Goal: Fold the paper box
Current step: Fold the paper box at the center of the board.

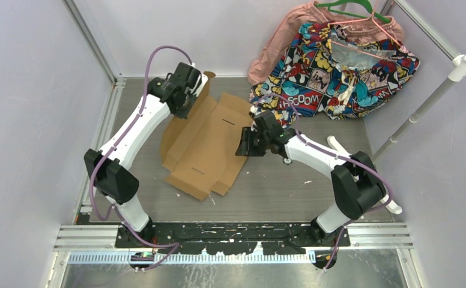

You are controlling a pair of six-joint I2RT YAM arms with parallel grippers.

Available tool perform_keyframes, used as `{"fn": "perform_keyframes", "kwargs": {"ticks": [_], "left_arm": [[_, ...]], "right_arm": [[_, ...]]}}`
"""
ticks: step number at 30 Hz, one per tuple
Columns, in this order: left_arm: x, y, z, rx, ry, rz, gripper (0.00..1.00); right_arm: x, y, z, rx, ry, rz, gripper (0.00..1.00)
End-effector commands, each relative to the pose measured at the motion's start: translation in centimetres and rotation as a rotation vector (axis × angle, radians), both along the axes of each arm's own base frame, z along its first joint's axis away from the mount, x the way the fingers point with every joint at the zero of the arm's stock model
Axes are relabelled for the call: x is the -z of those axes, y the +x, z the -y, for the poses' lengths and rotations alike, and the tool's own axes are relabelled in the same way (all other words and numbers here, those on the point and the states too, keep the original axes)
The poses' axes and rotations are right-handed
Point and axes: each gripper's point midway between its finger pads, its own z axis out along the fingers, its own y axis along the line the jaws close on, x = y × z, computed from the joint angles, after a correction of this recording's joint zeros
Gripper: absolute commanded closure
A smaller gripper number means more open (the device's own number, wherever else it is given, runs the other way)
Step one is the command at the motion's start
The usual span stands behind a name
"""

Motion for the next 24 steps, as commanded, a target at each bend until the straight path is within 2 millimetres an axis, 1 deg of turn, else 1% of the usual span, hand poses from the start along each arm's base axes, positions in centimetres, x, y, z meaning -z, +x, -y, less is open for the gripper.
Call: {"fn": "perform_keyframes", "kwargs": {"ticks": [1,4,7,13,18,24], "left_arm": [[-4.8,-0.4,2.2,0.065,-0.075,0.117,0.98],[-4.8,-0.7,3.3,0.083,-0.064,0.122,0.98],[-4.3,-0.9,4.3,0.099,-0.051,0.112,0.97],[-3.3,-1.3,6.0,0.132,-0.027,0.090,0.97],[-3.2,-1.5,7.4,0.159,-0.044,0.050,0.97],[-2.6,-2.0,9.1,0.188,-0.088,-0.016,0.97]], "right_arm": [[0.8,0.0,-1.7,-0.010,0.077,-0.024,0.54],[1.8,0.2,-2.1,-0.005,0.085,-0.039,0.55],[2.5,0.5,-2.4,0.001,0.089,-0.052,0.55],[3.1,1.2,-3.6,0.010,0.125,-0.081,0.56],[4.1,0.4,-5.4,0.009,0.143,-0.117,0.59],[6.0,0.2,-7.4,0.055,0.165,-0.160,0.64]]}}
